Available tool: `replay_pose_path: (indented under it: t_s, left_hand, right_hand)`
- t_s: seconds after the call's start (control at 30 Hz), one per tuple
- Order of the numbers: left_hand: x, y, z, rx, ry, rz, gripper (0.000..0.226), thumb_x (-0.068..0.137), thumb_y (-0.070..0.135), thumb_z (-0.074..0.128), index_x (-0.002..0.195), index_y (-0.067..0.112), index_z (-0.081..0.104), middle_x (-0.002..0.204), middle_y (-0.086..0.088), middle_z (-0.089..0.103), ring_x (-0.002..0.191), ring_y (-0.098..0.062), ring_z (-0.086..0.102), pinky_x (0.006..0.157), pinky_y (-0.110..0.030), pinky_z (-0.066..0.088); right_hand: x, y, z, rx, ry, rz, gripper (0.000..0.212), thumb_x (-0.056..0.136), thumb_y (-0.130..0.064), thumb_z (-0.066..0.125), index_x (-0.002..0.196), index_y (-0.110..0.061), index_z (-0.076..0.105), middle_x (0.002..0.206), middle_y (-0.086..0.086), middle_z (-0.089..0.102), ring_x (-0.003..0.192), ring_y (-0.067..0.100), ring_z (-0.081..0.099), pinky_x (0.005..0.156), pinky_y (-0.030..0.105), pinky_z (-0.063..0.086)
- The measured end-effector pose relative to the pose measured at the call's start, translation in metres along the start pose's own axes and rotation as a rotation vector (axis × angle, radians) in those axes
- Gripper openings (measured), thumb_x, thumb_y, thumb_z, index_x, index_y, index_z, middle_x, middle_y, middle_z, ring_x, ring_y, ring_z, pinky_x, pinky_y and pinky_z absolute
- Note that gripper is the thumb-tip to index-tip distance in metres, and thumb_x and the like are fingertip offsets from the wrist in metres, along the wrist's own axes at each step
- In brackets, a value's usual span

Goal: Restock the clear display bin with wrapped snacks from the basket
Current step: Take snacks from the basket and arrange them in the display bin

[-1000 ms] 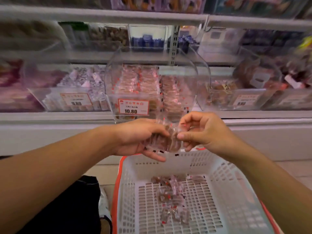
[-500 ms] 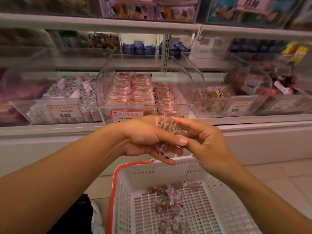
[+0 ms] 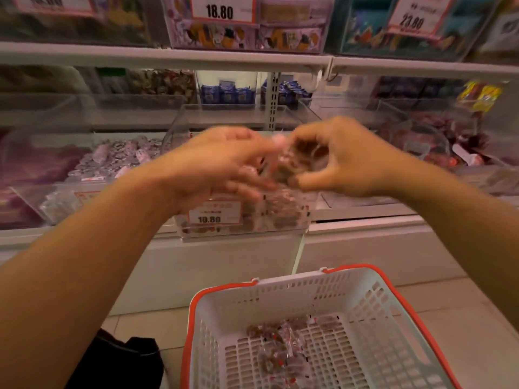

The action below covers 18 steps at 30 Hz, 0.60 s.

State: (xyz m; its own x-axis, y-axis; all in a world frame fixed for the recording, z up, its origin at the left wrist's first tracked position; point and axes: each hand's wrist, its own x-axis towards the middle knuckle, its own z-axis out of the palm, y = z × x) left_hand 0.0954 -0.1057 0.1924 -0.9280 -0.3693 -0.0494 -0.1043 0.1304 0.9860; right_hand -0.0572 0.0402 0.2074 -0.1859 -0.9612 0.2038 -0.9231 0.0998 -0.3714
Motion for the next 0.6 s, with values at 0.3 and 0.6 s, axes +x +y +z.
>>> replay_pose_path:
  t_s: [0.3, 0.6]
  left_hand:
    - [0.062, -0.049, -0.037, 1.160, 0.291, -0.007, 0.052, 0.095, 0.039, 0.048, 0.143, 0.018, 0.044, 0.149, -0.010, 0.043, 0.135, -0.030, 0.042, 0.111, -0.043, 0.037]
    - [0.077, -0.063, -0.052, 1.191, 0.040, -0.252, 0.061, 0.101, 0.052, 0.027, 0.156, 0.032, 0.010, 0.165, 0.003, 0.001, 0.151, -0.025, 0.005, 0.122, -0.048, 0.011]
  right_hand:
    - [0.154, 0.059, 0.019, -0.614, -0.147, 0.209, 0.027, 0.081, -0.029, 0.075, 0.074, -0.019, 0.051, 0.075, 0.002, 0.054, 0.066, 0.018, 0.053, 0.058, 0.032, 0.043]
    - [0.224, 0.099, 0.050, -0.694, -0.325, 0.208, 0.028, 0.080, -0.026, 0.079, 0.100, -0.016, 0.062, 0.099, 0.005, 0.064, 0.083, 0.023, 0.061, 0.068, 0.032, 0.052]
